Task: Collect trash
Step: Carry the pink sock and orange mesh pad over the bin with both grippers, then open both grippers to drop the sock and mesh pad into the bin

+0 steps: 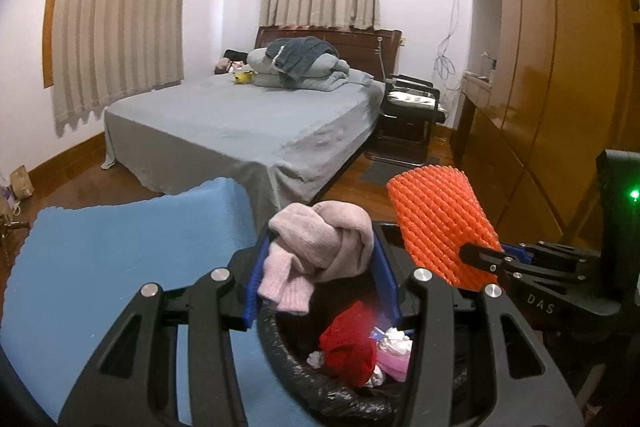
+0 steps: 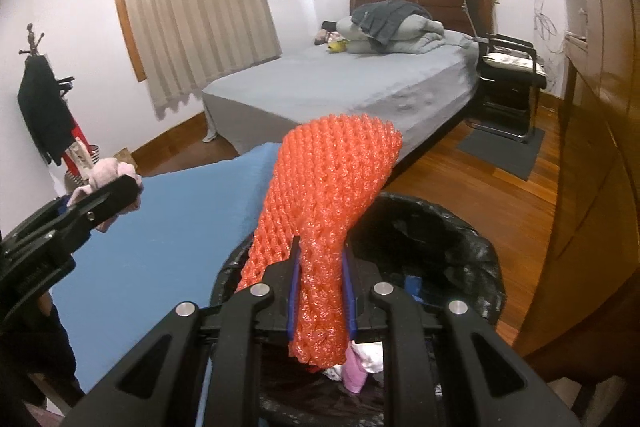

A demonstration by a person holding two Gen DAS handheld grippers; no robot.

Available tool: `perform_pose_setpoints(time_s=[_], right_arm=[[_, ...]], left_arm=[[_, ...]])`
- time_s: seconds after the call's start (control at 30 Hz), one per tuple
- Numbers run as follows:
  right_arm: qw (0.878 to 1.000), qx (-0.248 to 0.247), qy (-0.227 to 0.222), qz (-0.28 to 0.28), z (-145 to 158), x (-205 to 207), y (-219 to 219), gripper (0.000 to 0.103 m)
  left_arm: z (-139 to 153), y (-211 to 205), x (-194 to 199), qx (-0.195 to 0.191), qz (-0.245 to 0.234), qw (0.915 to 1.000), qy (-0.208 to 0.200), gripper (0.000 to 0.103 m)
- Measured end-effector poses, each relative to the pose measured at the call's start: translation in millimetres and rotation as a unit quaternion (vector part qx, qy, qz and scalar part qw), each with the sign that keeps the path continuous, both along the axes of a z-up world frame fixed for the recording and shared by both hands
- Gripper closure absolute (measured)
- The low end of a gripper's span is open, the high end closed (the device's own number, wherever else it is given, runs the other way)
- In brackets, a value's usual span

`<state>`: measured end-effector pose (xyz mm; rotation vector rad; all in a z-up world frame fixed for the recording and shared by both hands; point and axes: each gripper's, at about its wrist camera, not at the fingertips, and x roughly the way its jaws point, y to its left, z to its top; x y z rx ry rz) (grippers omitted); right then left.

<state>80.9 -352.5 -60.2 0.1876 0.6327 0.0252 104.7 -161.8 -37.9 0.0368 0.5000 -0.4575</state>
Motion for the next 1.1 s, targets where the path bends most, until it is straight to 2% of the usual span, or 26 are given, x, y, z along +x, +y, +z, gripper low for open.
perform_pose_setpoints(time_s=[0.5, 0.83, 0.9, 0.93, 1.0, 1.1], right_arm=[[0.999, -0.003, 0.027, -0.032, -23, -2, -33, 0.086], [0.997, 0.003, 0.056, -0.044, -48, 7, -45, 0.085], [0.997, 0.003, 0.065, -0.046, -55, 10, -47, 0.085], [0.997, 0.004, 0.070, -0.045, -59, 12, -49, 0.080], [0.996, 0.003, 0.079, -0.045, -66, 15, -50, 0.078], [0.995, 0.001, 0.089, -0.047, -75, 19, -50, 0.073]], left_arm=[[-24, -40, 17, -0.001, -0.048, 0.9987, 0.017, 0.058], [-54, -59, 39, 0.003, -0.069, 0.9963, 0.050, 0.057], [-60, -62, 44, 0.005, -0.077, 0.9951, 0.061, 0.054], [-62, -65, 45, 0.006, -0.079, 0.9948, 0.064, 0.053], [-65, -66, 48, 0.008, -0.081, 0.9945, 0.066, 0.045], [-68, -63, 50, 0.006, -0.080, 0.9944, 0.069, 0.042]])
